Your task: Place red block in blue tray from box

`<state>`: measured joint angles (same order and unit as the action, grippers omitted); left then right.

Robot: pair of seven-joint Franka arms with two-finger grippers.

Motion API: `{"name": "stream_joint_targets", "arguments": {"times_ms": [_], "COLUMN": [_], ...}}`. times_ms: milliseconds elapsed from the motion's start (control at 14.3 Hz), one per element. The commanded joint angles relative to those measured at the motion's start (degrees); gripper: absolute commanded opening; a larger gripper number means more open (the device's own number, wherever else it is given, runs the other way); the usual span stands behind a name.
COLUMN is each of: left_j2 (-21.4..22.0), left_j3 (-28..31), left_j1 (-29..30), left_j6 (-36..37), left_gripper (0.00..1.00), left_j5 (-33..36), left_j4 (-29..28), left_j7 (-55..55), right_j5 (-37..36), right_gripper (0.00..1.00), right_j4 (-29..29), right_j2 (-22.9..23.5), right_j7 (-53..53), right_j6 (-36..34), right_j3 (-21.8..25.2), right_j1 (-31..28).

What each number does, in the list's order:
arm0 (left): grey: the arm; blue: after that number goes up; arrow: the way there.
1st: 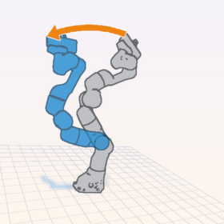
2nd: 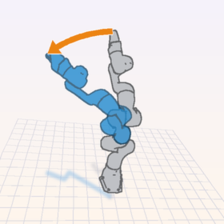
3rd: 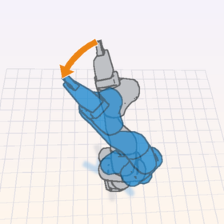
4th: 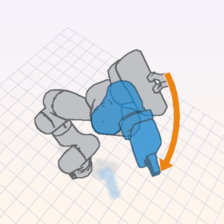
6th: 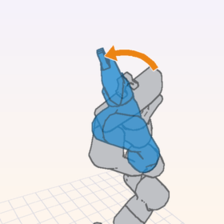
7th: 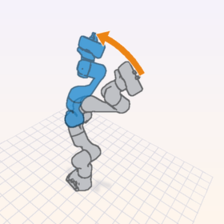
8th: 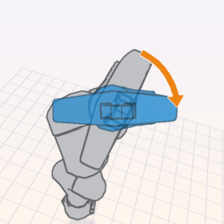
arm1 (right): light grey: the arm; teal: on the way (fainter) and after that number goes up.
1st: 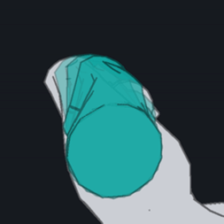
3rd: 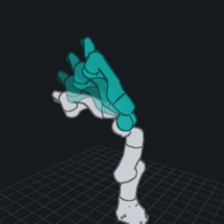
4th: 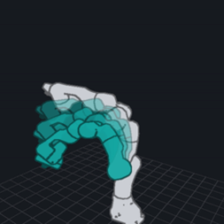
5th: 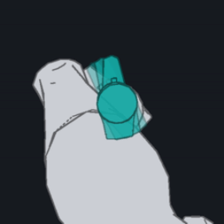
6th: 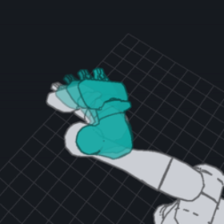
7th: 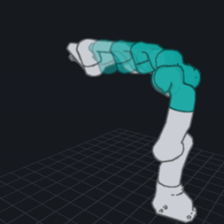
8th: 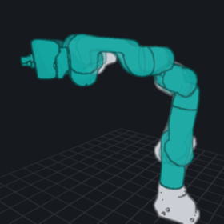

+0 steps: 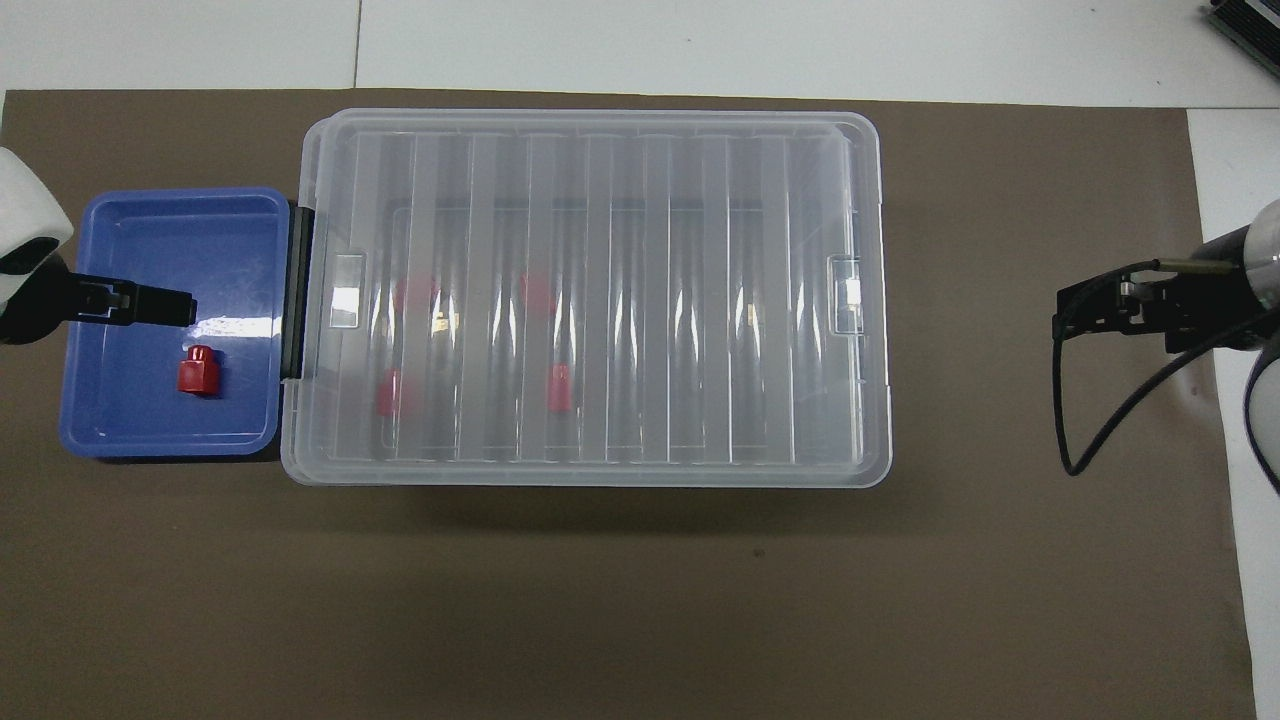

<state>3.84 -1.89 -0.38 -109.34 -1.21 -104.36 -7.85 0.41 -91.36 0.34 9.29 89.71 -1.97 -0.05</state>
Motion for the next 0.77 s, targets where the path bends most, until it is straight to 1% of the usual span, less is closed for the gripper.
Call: {"name": "stream_joint_targets", "arguments": {"times_ms": [0,70,279,698], "left_j2": [-4.5,-5.7,-6.6,-5.4], "left_j3": [0.1,0.1,0.1,0.0], "left_j1": [-0.5,-0.5,-0.6,-0.5], "left_j6": [1.4,2.5,2.8,3.8], "left_gripper": [1.0,1.0,1.0,1.0], "left_j5": [-0.6,-0.6,-0.6,-0.6], "left_j4": [6.5,8.7,10.0,8.7], "left_j7": [0.2,0.2,0.2,-0.1], "right_j5": [-0.3,-0.3,-0.3,-0.3], "right_gripper": [1.0,1.0,1.0,1.0], "right_j4": [-1.5,-1.6,-1.7,-2.5], "right_j2": [-1.4,-1.4,-1.4,-1.9], "right_j7": [1.3,1.3,1.4,1.3], "right_j6": [0.2,0.2,0.2,0.3], "right_j3": [-0.3,-0.3,-0.3,-0.3], "right_j1": [-0.3,-0.3,-0.2,-0.2]}}
